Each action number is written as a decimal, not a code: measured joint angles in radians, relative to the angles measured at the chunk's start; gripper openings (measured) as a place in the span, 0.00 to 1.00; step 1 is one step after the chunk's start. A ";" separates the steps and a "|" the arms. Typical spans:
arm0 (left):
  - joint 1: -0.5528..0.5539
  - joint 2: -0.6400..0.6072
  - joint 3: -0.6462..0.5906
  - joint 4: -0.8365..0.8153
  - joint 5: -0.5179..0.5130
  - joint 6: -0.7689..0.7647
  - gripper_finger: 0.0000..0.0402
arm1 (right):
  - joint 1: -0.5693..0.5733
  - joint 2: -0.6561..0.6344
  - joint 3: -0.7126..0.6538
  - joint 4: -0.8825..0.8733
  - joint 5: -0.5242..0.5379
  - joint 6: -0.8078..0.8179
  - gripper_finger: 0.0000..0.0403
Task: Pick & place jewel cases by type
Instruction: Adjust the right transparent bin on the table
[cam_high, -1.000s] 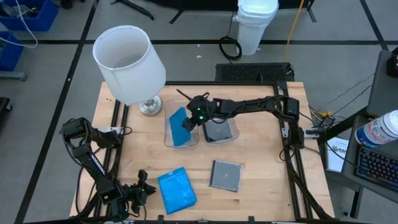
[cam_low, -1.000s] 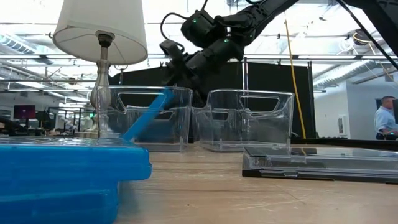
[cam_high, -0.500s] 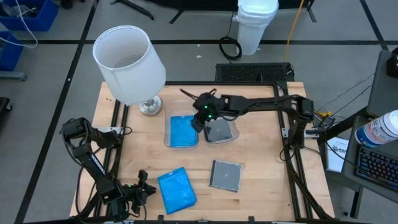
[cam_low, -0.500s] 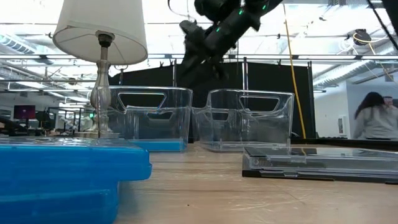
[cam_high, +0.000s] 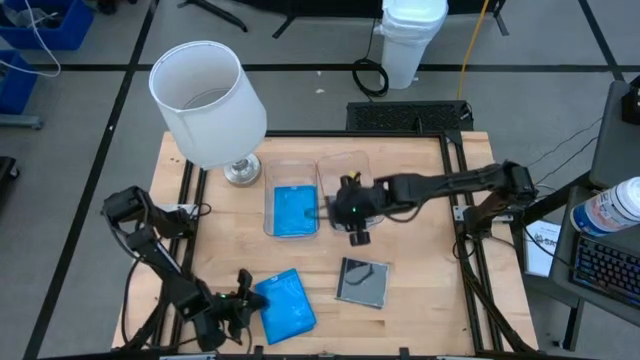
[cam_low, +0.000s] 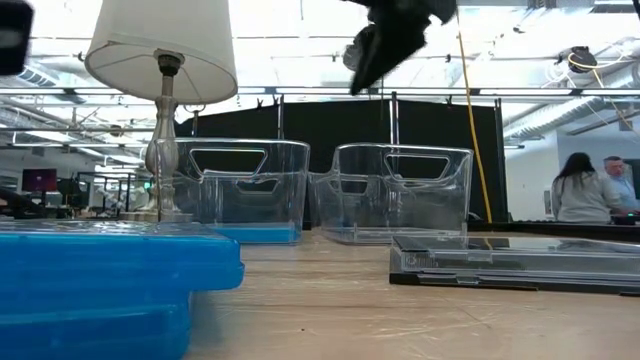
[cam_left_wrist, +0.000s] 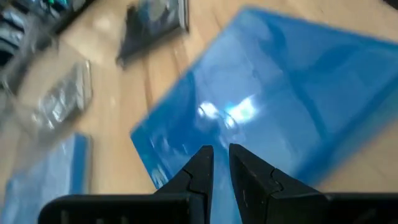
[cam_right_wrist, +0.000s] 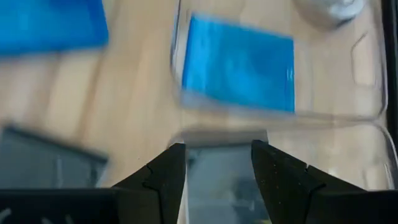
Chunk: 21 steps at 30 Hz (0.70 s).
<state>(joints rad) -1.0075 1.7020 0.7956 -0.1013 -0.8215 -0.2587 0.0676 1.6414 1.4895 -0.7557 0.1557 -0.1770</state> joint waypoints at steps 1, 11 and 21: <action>0.015 -0.004 0.000 0.044 0.005 0.050 0.15 | 0.010 0.008 0.000 -0.023 0.019 -0.004 0.42; 0.098 -0.095 0.001 0.220 0.058 0.150 0.15 | 0.037 0.016 -0.107 -0.118 0.025 0.056 0.42; 0.079 -0.097 0.001 0.179 0.107 0.000 0.15 | 0.034 0.016 -0.180 -0.065 0.005 0.053 0.42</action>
<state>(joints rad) -0.9289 1.6051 0.7963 0.0772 -0.7147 -0.2584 0.1020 1.6577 1.3096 -0.8205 0.1606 -0.1239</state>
